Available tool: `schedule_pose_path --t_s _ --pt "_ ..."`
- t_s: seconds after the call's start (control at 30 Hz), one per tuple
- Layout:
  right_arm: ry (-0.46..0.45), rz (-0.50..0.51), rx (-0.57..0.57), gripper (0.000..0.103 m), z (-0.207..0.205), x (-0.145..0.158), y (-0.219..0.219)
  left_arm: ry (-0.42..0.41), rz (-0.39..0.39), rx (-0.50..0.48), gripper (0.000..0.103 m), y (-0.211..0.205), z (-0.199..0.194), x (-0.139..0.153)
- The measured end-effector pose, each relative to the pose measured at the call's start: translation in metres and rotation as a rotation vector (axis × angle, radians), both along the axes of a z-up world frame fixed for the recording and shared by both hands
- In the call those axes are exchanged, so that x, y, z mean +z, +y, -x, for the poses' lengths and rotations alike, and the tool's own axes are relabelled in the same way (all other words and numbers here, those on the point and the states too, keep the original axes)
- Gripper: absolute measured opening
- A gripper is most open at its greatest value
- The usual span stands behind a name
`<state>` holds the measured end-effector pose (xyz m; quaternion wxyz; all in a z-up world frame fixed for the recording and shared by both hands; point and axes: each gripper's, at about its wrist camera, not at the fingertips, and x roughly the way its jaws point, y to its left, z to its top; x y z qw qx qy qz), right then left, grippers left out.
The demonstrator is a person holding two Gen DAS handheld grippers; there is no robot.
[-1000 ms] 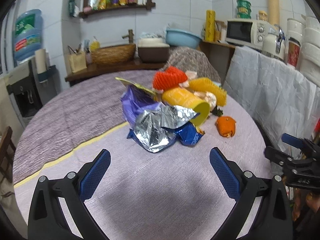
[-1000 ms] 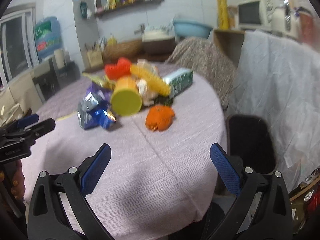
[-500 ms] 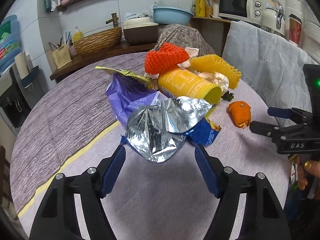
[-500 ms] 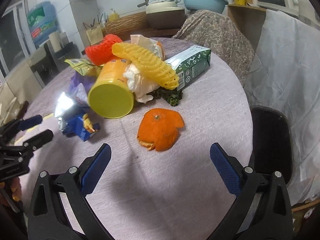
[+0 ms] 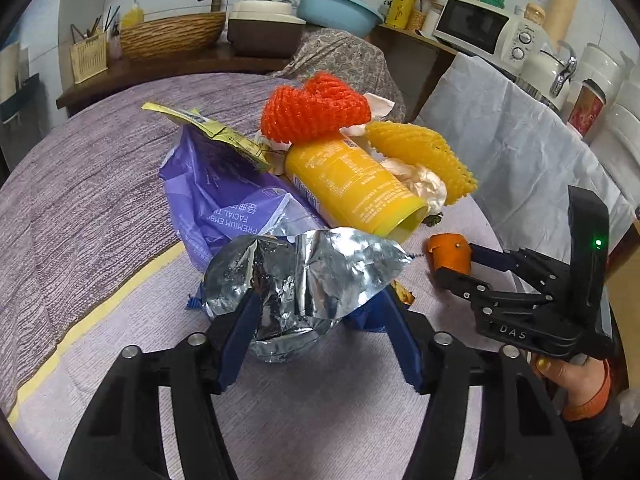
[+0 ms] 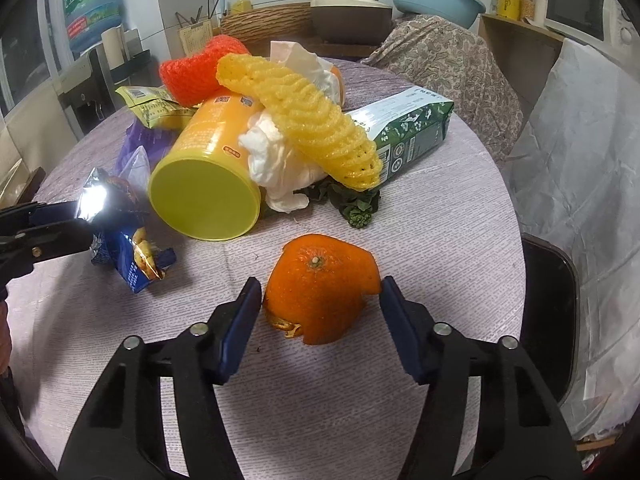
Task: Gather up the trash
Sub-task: 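Grasp the silver-blue wrapper with the left tool while the right tool grasps the orange peel, then carry wrapper and orange peel to the black bin and open both tools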
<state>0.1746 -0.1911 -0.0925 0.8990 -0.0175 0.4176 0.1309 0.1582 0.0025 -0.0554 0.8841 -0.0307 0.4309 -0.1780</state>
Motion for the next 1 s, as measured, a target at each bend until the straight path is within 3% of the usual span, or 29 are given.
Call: schedule_pose_path --t_s 0.1,0.17,0.27,0.37,1.0 --pt "0.004 -0.019 0.001 0.051 -0.002 -0.001 -0.002 0.019 0.029 0.013 0.035 0.002 -0.004 -0.003" --pt "0.007 -0.033 0.010 0.046 -0.001 -0.001 -0.002 0.022 0.046 0.010 0.030 0.003 -0.003 -0.003" --pt "0.006 -0.047 0.019 0.042 0.001 -0.002 -0.001 0.017 0.043 0.015 0.013 0.003 -0.002 -0.003" --pt "0.004 -0.064 0.027 0.037 0.004 -0.003 -0.001 0.012 0.058 0.020 0.006 0.006 0.001 -0.004" --pt "-0.077 -0.149 0.066 0.033 0.055 0.012 -0.008 -0.129 0.063 0.001 0.003 0.005 0.054 0.029"
